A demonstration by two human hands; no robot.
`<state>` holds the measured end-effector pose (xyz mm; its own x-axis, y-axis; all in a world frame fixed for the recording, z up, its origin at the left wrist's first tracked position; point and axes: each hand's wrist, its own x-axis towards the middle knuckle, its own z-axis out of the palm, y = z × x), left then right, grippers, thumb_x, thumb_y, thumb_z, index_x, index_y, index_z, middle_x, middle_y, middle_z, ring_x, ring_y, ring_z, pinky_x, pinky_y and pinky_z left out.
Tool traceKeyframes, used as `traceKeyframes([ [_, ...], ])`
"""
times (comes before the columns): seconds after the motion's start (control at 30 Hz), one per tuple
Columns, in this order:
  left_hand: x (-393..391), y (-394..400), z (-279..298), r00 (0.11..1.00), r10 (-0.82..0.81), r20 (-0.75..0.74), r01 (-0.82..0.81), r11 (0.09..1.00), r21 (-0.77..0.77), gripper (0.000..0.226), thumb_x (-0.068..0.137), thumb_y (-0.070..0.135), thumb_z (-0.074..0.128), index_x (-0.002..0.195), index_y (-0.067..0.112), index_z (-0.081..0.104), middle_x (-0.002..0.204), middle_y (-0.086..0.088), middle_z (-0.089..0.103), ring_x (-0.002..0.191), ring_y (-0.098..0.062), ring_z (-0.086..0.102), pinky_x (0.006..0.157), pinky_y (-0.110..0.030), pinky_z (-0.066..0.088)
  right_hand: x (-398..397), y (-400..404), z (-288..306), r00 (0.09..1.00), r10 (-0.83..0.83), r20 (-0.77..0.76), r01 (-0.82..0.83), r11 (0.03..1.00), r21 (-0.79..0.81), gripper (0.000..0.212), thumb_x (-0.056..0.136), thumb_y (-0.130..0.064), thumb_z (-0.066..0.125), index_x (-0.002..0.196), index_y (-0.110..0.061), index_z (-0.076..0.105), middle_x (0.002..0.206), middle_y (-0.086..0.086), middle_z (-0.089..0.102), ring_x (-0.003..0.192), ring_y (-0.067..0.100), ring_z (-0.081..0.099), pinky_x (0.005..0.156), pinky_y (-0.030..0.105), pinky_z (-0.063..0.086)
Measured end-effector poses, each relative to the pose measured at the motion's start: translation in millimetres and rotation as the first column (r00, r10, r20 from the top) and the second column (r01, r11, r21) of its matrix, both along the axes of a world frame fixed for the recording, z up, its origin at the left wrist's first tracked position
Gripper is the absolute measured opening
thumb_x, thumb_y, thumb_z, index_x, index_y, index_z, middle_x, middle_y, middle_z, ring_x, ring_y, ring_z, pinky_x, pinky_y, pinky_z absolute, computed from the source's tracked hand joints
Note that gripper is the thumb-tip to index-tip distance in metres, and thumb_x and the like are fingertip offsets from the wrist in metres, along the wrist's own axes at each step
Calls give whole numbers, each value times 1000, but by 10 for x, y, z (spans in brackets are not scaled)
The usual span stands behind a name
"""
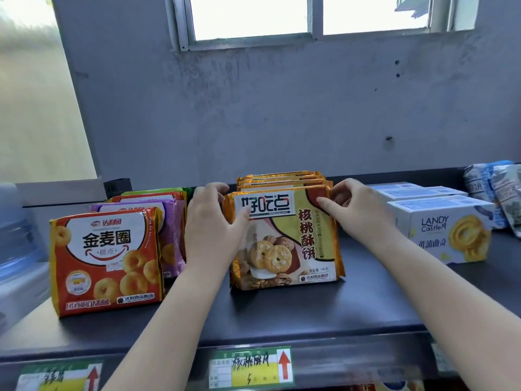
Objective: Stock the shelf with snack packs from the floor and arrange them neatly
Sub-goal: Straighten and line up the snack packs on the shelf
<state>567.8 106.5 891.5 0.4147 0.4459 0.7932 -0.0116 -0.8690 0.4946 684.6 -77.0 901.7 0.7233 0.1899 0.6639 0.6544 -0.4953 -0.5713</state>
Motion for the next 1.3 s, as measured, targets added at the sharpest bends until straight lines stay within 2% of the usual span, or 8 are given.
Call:
traceKeyframes([
  [0.23, 173, -843, 72, 961, -270, -53, 272, 962, 36, 21, 79, 25, 66, 93, 27, 52, 81, 16, 51, 75, -3, 49, 67, -7, 36, 88, -562, 51, 982, -36, 186, 29, 999, 40, 15, 81, -28, 67, 81, -14, 64, 72, -3, 56, 65, 16, 50, 63, 26, 40],
  [0.43, 592, -1545, 124, 935, -333, -124, 324, 942, -89, 13, 81, 29, 65, 91, 22, 60, 83, 2, 66, 76, -16, 60, 71, -28, 49, 564, -1371, 172, 981, -69, 183, 64, 997, 31, 11, 81, -22, 66, 79, -12, 65, 76, 1, 59, 68, 16, 49, 66, 26, 38],
  [0.53, 836, -1817, 113, 937, -292, -193, 273, 955, -117, 22, 82, 32, 64, 99, 17, 62, 93, -1, 68, 82, -18, 61, 73, -26, 47, 805, -1705, 192, 990, -50, 134, 53, 998, -23, 10, 81, -23, 66, 78, -13, 66, 73, 3, 61, 70, 18, 53, 66, 27, 40],
  [0.7, 1178, -2112, 107, 905, -294, -308, 221, 942, -252, 41, 84, 39, 60, 116, 13, 58, 110, 0, 65, 98, -13, 57, 77, -24, 41, 1129, -2005, 176, 996, -50, -75, 42, 994, -105, 35, 85, -28, 61, 116, -10, 61, 117, 10, 63, 109, 25, 57, 85, 31, 42],
  [0.8, 1282, -2217, 72, 852, -379, -363, 260, 906, -334, 31, 87, 36, 58, 107, 14, 61, 92, 8, 62, 93, -11, 56, 72, -25, 43, 1240, -2067, 120, 958, -47, -282, 1, 987, -159, 53, 89, -29, 55, 134, -5, 43, 139, 16, 47, 126, 30, 44, 97, 35, 38],
  [0.93, 1360, -2221, 30, 827, -401, -394, 270, 898, -347, 29, 87, 33, 58, 105, 11, 66, 103, -3, 73, 95, -15, 67, 73, -26, 52, 1334, -2073, 31, 903, 51, -426, -87, 994, -65, 42, 89, -25, 55, 120, 3, 51, 123, 17, 57, 99, 25, 51, 77, 28, 36],
  [1.13, 1298, -2197, 58, 829, -395, -397, 276, 905, -324, 39, 87, 30, 59, 122, 13, 57, 109, 8, 63, 96, -4, 53, 64, -10, 42, 1350, -1949, -49, 928, 81, -364, -121, 989, -88, 33, 90, -27, 50, 103, 1, 60, 98, 12, 62, 79, 23, 53, 51, 24, 36],
  [1.3, 1282, -2129, 56, 821, -416, -391, 281, 890, -358, 35, 88, 30, 58, 120, 17, 59, 105, 7, 64, 98, -6, 57, 66, -11, 42, 1324, -1859, -56, 938, 75, -339, -116, 988, -102, 35, 90, -29, 48, 99, 2, 61, 95, 14, 63, 84, 28, 57, 56, 27, 37],
])
